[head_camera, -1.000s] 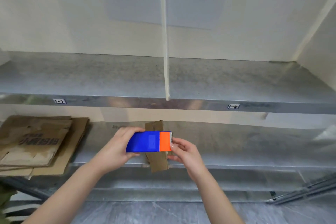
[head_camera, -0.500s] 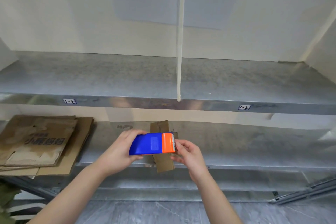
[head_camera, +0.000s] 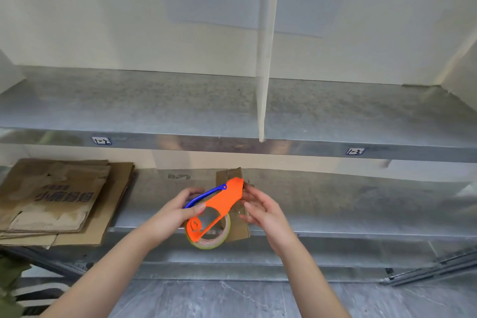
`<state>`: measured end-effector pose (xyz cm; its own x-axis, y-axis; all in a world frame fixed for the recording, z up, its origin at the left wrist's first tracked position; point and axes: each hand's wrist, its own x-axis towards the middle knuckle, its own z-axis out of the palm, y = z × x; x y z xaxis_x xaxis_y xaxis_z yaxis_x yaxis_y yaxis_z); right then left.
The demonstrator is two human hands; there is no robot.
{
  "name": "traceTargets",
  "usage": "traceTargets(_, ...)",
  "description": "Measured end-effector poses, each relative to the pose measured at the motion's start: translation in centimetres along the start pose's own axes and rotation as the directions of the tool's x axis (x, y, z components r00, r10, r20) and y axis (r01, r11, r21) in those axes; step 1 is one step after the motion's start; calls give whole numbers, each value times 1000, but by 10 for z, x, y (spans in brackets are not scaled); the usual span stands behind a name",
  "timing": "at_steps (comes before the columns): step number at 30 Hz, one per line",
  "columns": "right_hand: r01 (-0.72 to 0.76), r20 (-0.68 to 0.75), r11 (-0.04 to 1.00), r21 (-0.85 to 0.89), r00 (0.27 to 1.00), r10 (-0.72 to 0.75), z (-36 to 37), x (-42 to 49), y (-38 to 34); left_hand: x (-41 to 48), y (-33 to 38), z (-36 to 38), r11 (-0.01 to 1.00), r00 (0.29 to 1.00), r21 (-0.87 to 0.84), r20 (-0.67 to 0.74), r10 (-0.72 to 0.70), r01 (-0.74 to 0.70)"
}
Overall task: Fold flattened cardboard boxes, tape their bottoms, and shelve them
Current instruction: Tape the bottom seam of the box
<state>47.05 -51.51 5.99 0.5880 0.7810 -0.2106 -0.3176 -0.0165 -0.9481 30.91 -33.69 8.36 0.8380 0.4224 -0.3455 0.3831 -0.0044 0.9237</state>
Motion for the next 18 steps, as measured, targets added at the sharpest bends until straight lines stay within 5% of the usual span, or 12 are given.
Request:
traceTargets(12, 80, -55, 980, -185, 994, -91, 7, 9, 3, 5, -12, -10, 982, 997, -176, 40, -61, 67)
traceTargets(18, 85, -210, 977, -197, 969, -127, 13, 18, 2, 3, -10, -9, 992, 998, -124, 56, -19, 26)
